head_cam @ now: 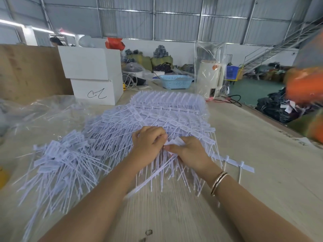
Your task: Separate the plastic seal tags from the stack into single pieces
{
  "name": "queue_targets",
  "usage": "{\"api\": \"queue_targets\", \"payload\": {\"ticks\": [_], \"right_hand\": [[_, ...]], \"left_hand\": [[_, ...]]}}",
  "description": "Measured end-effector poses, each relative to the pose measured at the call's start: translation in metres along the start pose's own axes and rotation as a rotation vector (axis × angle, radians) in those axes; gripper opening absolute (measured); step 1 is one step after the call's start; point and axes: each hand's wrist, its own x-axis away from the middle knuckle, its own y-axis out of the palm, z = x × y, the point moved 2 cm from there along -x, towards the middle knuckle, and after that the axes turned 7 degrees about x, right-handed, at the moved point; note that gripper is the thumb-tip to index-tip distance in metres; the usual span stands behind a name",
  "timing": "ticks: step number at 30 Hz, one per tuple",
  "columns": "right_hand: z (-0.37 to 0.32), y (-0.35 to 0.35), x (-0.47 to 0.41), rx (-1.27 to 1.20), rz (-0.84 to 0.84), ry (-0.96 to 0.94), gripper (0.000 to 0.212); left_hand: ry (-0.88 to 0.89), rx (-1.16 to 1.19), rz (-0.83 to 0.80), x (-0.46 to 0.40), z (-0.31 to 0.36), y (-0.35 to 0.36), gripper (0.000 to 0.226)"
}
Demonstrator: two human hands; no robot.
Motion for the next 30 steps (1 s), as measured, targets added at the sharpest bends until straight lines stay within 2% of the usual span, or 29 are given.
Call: {"api": "queue_targets", "payload": {"ticks": [4, 11, 15, 19, 21, 23, 25, 27, 30], "right_hand": [[-0.007, 0.002, 0.004, 0.049, 0.087, -0.13, 0.039], [-0.017, -0.005, 0.008, 0.103, 0.152, -0.285, 0.041], [-0.022, -0.01, 0.012, 0.062, 0.213, -0.386, 0.03], [-0.022, -0.011, 0.009, 0.051, 0.067, -0.335, 0.027], [-0.017, -0.009, 0.004, 0.056, 0.036, -0.264, 0.019], [-0.012, -0.01, 0.001, 0.009, -0.016, -0.148, 0.017], [-0.009, -0.014, 0.0, 0.0, -0.083, -0.043, 0.018], [-0.011, -0.023, 0.001, -0.003, -0.099, -0.017, 0.018], [-0.014, -0.041, -0.001, -0.033, -0.088, -0.022, 0.019]], "left_hand": [[-0.135, 0.284, -0.022, -0.001, 0.002, -0.002, 0.033], [-0.182, 0.474, -0.056, 0.003, 0.008, 0.002, 0.029], [-0.304, 0.622, 0.041, -0.002, -0.009, -0.004, 0.03], [-0.219, 0.513, -0.049, -0.005, -0.007, 0.004, 0.028], [-0.202, 0.488, -0.043, -0.004, -0.006, 0.011, 0.031], [-0.186, 0.463, 0.011, -0.001, -0.007, 0.013, 0.033], [-0.191, 0.426, 0.148, 0.002, -0.01, 0.008, 0.03], [-0.254, 0.31, 0.237, 0.004, -0.012, -0.001, 0.023], [-0.326, -0.036, 0.088, 0.007, -0.014, -0.011, 0.016]]}}
